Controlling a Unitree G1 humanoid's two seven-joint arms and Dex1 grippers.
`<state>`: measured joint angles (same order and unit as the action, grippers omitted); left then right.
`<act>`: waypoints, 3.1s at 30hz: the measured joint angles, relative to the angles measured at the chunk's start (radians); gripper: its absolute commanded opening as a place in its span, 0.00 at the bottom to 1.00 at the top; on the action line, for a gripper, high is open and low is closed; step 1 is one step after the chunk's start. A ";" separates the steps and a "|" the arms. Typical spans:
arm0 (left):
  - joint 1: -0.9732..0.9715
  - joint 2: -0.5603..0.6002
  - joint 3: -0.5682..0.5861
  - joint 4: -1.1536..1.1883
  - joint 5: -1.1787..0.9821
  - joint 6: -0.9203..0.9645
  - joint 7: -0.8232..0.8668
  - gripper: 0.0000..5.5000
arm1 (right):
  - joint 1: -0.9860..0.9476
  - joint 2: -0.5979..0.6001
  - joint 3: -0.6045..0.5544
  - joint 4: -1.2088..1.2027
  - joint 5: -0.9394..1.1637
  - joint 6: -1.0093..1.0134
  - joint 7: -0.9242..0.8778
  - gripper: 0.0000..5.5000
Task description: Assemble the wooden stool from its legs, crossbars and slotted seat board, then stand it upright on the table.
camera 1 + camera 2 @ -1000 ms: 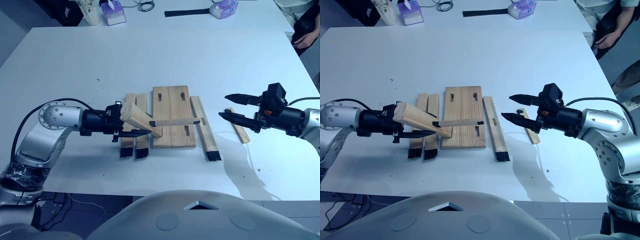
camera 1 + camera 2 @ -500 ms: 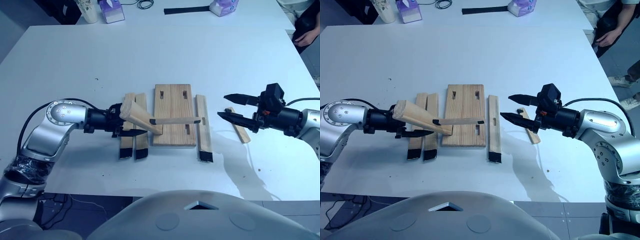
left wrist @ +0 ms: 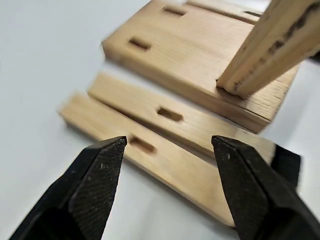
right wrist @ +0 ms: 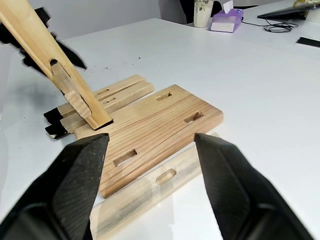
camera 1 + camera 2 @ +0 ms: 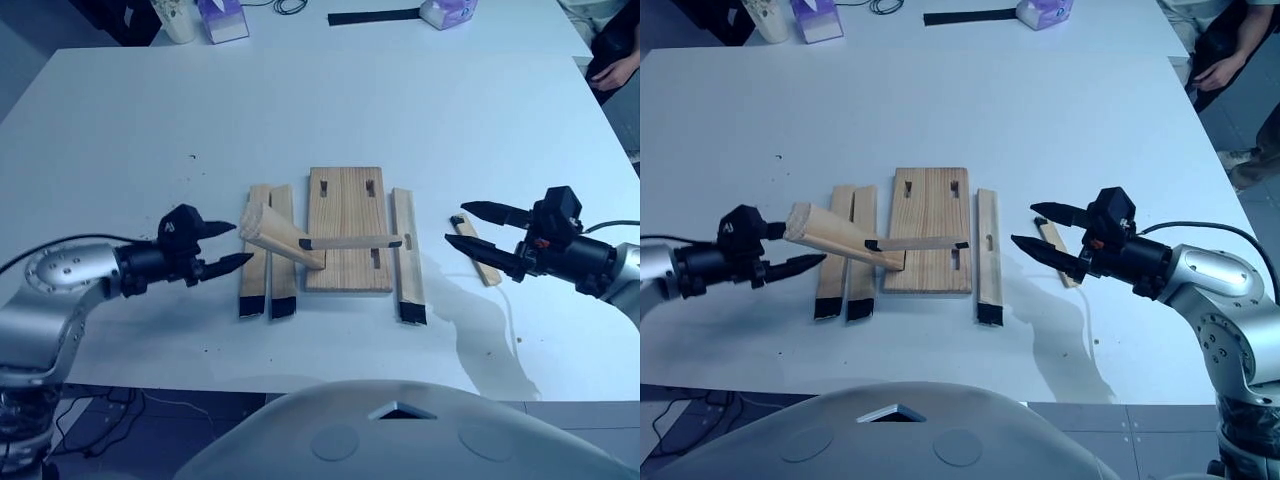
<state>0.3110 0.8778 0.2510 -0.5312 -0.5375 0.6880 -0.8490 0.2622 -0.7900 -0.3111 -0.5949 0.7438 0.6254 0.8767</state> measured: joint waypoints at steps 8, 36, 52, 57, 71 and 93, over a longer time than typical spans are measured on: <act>0.037 -0.195 0.025 -0.180 -0.076 0.366 0.355 0.69 | 0.024 0.002 -0.025 -0.015 -0.001 -0.001 -0.022 0.57; -0.036 -0.093 -0.085 0.155 0.104 0.154 0.282 0.51 | -0.001 0.036 0.032 -0.011 -0.020 -0.035 -0.065 0.57; -0.312 -0.164 0.022 0.311 -0.003 0.120 0.214 0.37 | -0.108 0.034 0.040 0.093 -0.080 -0.062 -0.070 0.57; -0.528 -0.200 0.129 0.341 -0.107 0.053 0.216 0.37 | -0.193 0.036 0.045 0.149 -0.085 -0.070 -0.070 0.57; -0.893 -0.196 0.041 0.101 -0.662 0.208 0.005 0.37 | -0.784 0.117 0.059 0.217 0.463 0.172 -0.072 0.73; -0.849 -0.180 -0.094 0.082 -0.611 0.192 -0.056 0.37 | -0.926 0.157 0.197 0.235 0.500 0.250 -0.047 0.66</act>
<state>-0.5378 0.6976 0.1566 -0.4496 -1.1490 0.8800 -0.9045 -0.6641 -0.6332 -0.1139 -0.3596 1.2433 0.8751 0.8301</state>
